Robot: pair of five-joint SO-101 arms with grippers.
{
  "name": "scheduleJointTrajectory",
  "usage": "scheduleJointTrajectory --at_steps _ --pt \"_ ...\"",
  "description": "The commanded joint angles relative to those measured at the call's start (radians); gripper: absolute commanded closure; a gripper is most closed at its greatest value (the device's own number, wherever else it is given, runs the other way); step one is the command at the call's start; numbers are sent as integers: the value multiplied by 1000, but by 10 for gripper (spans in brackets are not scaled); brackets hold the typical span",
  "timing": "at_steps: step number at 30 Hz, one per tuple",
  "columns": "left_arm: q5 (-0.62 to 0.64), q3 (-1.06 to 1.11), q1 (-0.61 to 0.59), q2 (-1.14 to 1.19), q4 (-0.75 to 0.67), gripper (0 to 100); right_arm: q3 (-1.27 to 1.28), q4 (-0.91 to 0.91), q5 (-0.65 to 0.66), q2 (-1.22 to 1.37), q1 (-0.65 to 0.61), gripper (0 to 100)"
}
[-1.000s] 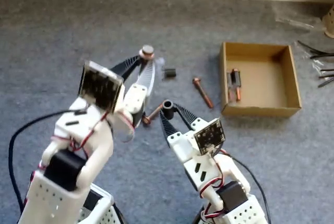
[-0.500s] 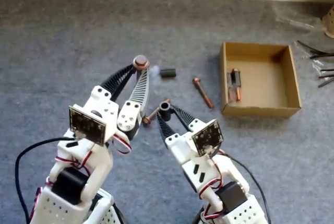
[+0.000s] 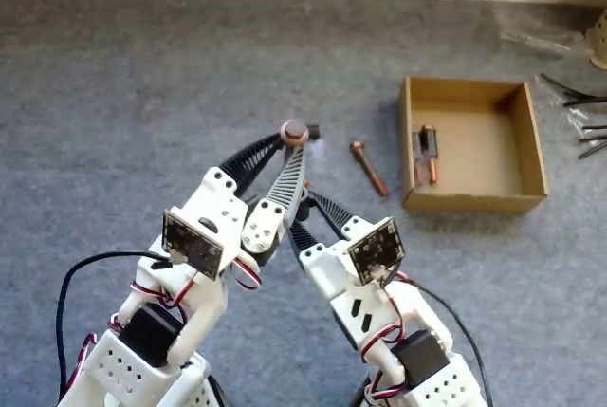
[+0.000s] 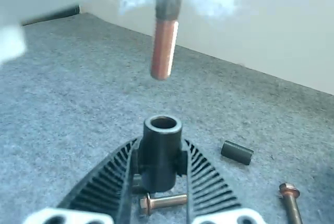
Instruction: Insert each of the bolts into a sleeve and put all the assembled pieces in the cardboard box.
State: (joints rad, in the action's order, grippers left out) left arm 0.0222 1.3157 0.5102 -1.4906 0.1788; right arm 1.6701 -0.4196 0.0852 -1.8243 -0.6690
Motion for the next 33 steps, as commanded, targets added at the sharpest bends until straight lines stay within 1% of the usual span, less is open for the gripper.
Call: scheduleJointTrajectory --at_steps 1,3,6,9,12,22,27,33 --pt "-8 -10 19 -19 -29 994 41 38 -8 -12 -5 994" --pt "-8 -8 19 -19 -29 994 39 38 -8 -12 -5 994" --pt "-9 -12 -18 -21 -31 993 41 38 -8 -12 -5 994" --pt "-8 -7 -50 -21 -83 992 41 38 -8 -12 -5 994" --pt "-8 -7 -70 -21 -95 992 41 38 -8 -12 -5 994" --pt "-9 -12 -65 -21 -97 994 41 38 -2 -12 -5 994" --pt "-3 -4 -31 -19 -95 994 41 38 -2 -12 -5 994" --pt "0 -4 -31 -19 -94 994 41 38 -2 -12 -5 994"
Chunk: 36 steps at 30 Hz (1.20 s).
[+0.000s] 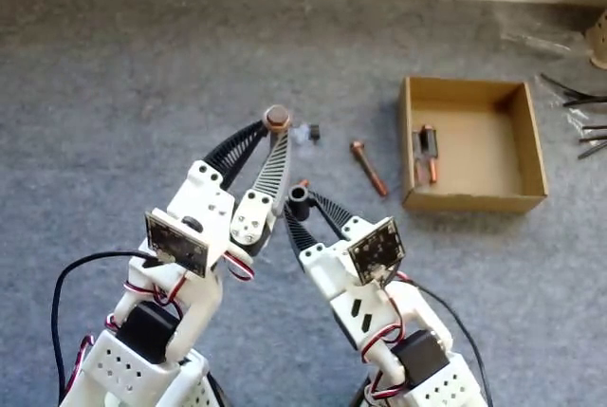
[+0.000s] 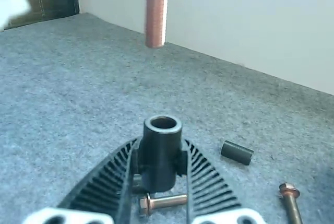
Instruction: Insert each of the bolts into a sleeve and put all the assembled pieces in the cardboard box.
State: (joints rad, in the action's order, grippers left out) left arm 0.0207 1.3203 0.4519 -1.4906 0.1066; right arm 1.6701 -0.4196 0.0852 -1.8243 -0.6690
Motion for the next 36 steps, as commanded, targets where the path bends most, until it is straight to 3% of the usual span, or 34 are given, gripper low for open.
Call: scheduleJointTrajectory --at_steps 1,12,17,22,27,36 --pt "5 -8 27 -19 -21 994 41 38 -2 -12 -5 994" --pt "316 -8 -82 -19 -15 994 41 38 -2 -12 -4 994" --pt "408 -33 -74 -21 104 994 41 38 -2 -12 -4 994" --pt "419 -31 -59 -21 135 994 41 38 -2 -12 -4 994" --pt "396 -31 41 -21 135 994 41 38 -3 -12 -4 994" --pt "336 38 48 -151 137 994 42 38 -2 -12 -7 994"
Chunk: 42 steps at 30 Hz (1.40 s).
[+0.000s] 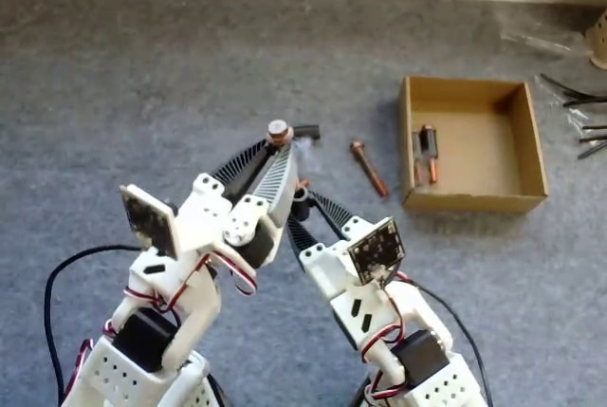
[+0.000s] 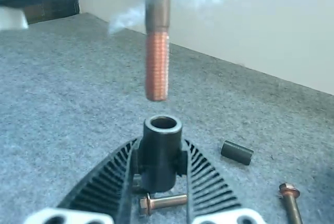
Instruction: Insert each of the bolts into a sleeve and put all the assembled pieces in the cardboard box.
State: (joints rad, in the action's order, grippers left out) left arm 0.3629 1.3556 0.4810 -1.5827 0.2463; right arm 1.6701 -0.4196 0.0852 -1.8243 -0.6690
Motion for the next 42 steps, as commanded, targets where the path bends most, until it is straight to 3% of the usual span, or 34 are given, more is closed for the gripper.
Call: scheduleJointTrajectory --at_steps 1,42 --pt "-6 13 19 -81 -3 994 42 36 -2 -12 -7 994" --pt "-8 81 13 -128 -6 994 35 30 0 -12 -12 994"
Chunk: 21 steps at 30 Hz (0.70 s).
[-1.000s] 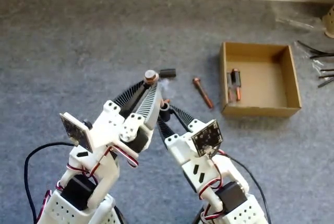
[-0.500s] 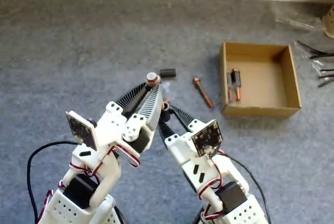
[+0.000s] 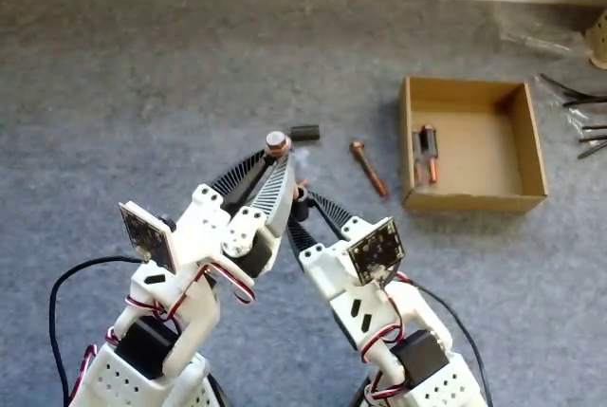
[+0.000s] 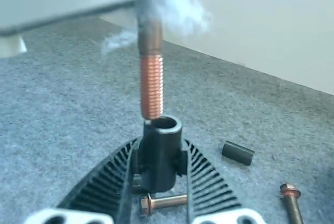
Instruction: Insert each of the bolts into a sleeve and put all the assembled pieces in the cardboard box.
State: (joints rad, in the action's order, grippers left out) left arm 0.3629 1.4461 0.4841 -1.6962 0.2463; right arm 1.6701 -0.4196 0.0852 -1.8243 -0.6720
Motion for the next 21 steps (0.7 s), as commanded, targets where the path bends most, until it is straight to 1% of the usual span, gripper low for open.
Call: scheduleJointTrajectory --at_steps 1,4,8,18,21 --pt "-8 -10 10 -15 -6 994 35 30 0 -12 -8 994" --pt "-8 -10 8 -16 -5 994 35 28 0 -12 -22 994" --pt "-8 -10 8 -16 -5 994 33 -16 2 -12 -41 994" --pt "-5 -5 8 -16 -2 994 30 -15 2 -12 -38 994" --pt "-5 15 8 -24 -6 994 -12 -16 2 -12 -38 994"
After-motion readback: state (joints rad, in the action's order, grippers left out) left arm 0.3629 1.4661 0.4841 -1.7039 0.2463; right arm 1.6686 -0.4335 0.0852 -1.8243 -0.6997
